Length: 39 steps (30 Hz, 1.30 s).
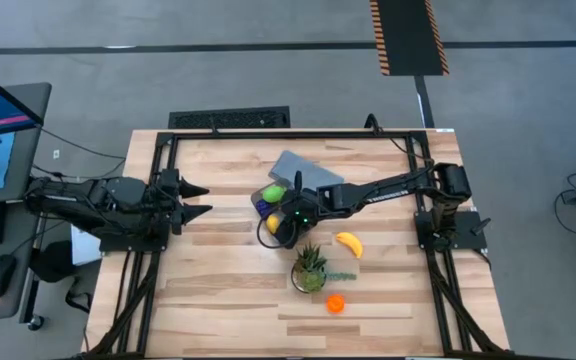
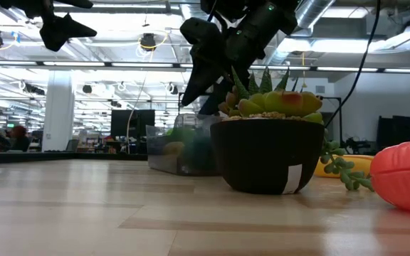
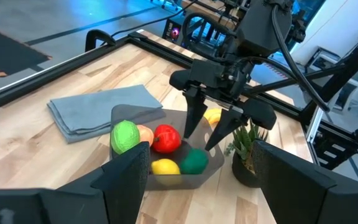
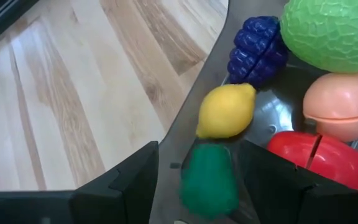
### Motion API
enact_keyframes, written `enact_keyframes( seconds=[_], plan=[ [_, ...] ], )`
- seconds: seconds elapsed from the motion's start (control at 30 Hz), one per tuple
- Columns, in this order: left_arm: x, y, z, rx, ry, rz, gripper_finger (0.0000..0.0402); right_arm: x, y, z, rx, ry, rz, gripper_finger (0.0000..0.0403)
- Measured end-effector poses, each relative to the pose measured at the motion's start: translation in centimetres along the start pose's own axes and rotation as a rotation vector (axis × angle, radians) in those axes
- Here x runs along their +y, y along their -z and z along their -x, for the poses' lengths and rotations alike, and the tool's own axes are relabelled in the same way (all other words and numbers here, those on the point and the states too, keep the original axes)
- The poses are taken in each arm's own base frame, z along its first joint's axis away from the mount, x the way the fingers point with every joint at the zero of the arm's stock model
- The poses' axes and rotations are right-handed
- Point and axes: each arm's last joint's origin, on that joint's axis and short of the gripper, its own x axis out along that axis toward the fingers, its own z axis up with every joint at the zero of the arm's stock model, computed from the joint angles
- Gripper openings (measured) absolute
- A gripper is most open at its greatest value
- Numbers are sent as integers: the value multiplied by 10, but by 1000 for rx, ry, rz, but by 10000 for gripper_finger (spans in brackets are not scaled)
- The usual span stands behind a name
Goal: Pick and placing Produce into tupperware
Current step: Put the green bell pepper into the black bin, then put the yellow banana into the black bin
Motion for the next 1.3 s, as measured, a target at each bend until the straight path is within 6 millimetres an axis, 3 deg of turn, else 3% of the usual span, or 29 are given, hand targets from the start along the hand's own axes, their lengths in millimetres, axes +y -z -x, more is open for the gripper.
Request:
enact_keyframes(
  seconds=[0.63, 1.3],
  plan=[
    [0, 0, 0, 3, 6, 2, 269, -1, 0, 0, -2, 13, -21, 245],
    [0, 0, 0, -1, 0, 2, 269, 3, -5, 26, -26, -3, -20, 245]
  ],
)
